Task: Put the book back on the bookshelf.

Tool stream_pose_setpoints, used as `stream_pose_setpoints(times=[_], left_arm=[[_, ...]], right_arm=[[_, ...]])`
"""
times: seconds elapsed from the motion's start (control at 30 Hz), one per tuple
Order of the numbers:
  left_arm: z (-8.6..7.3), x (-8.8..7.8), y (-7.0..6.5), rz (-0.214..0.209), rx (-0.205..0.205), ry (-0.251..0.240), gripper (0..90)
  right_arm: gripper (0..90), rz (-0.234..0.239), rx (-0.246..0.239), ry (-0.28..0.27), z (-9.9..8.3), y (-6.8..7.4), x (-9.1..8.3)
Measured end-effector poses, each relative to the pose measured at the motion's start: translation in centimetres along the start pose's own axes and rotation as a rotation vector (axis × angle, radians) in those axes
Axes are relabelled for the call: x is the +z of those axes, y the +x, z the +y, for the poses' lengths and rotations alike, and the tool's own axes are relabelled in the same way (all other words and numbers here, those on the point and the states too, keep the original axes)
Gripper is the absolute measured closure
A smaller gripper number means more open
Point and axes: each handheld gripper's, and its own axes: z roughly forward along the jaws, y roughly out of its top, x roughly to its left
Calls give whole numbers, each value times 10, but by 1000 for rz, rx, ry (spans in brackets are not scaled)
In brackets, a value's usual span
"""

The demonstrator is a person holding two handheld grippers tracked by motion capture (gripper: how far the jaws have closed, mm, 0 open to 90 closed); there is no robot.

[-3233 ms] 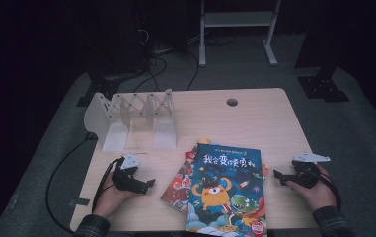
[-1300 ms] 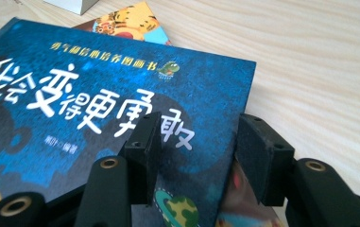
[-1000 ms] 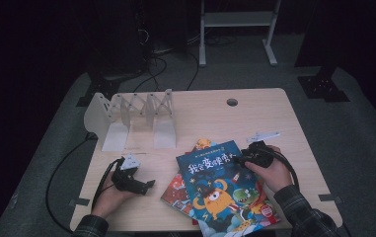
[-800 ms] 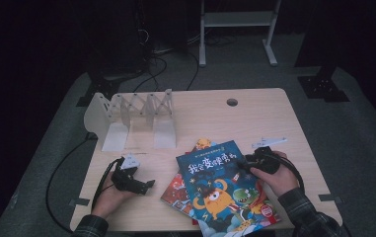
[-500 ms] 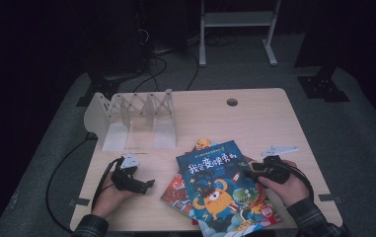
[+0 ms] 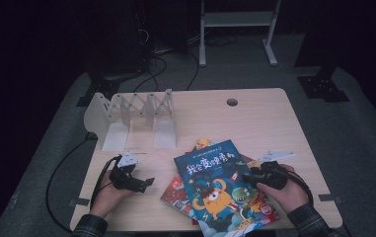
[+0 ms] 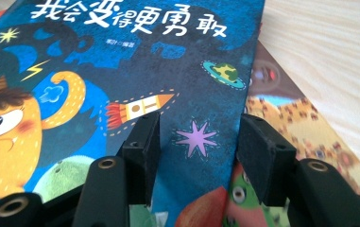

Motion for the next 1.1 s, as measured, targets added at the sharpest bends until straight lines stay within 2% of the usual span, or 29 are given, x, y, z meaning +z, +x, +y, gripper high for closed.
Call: stream_pose_setpoints(times=[0.2,0.37,0.57,0.63,0.77,0.83,0.87,1.0,1.1], left_arm=[[11,-3,-11,-57,27,-44,0],[20,1,-17,-114,42,-60,0],[29,6,-18,-154,25,-55,36],[31,7,-19,-178,25,-53,67],[37,13,-21,-214,18,-65,127],[39,17,-21,-231,16,-51,138],[41,19,-21,-226,22,-43,139],[46,24,-21,-248,24,-35,200],[47,29,-20,-266,16,-17,237]], right_arm=[[509,-19,-54,-5,13,4,12],[516,-3,-67,-1,22,4,21],[522,-4,-119,2,36,5,32],[552,0,-138,7,40,6,35],[566,4,-146,8,44,10,39],[565,7,-145,10,44,10,39],[565,8,-145,8,44,9,39],[498,11,-133,13,43,8,38],[492,23,-117,15,40,7,32]])
